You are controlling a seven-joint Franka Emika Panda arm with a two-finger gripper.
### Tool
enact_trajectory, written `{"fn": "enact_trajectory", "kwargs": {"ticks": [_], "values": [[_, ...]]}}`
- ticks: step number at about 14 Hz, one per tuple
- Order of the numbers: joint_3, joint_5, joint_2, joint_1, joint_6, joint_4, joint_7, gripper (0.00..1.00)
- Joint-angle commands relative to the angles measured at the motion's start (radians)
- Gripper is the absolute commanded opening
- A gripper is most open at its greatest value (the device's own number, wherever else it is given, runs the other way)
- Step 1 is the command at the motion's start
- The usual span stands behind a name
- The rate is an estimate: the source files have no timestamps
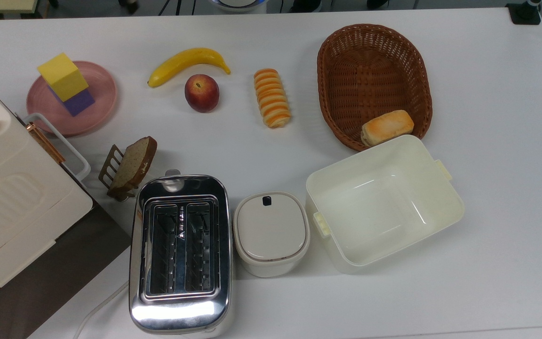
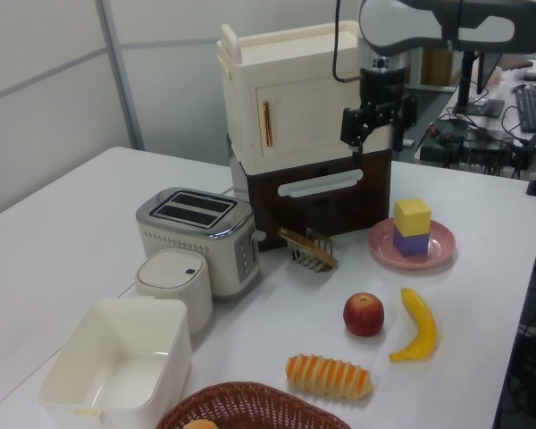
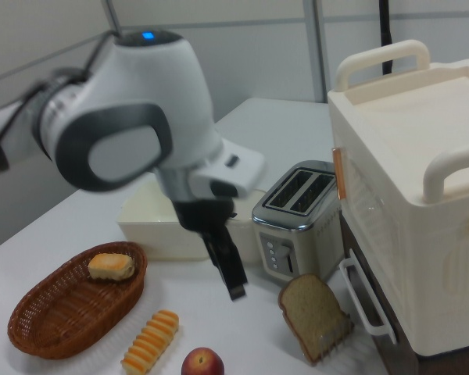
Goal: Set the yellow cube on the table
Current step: 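Move the gripper over toward the pink plate with stacked cubes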
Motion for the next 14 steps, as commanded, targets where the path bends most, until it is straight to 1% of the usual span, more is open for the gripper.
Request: {"fn": "enact_trajectory", "kwargs": {"ticks": [1,2,3,4,7,9,10,11,13,14], "values": [[-0.045,0.023,-0.028,0.002,0.194,-0.123,0.167,1.0],[-0.059,0.023,-0.026,-0.001,0.241,-0.14,0.204,1.0],[-0.088,0.021,-0.025,0.0,0.291,-0.158,0.242,1.0],[-0.102,0.021,-0.021,-0.001,0.316,-0.168,0.252,1.0],[-0.122,0.021,0.005,-0.004,0.351,-0.192,0.252,1.0],[-0.161,0.001,0.012,-0.004,0.385,-0.232,0.234,1.0],[-0.2,-0.01,0.012,-0.006,0.385,-0.24,0.199,1.0],[-0.214,-0.01,0.012,-0.006,0.385,-0.24,0.168,1.0],[-0.221,-0.01,0.014,-0.018,0.387,-0.241,0.148,1.0],[-0.234,-0.01,0.014,-0.023,0.39,-0.246,0.14,1.0]]}}
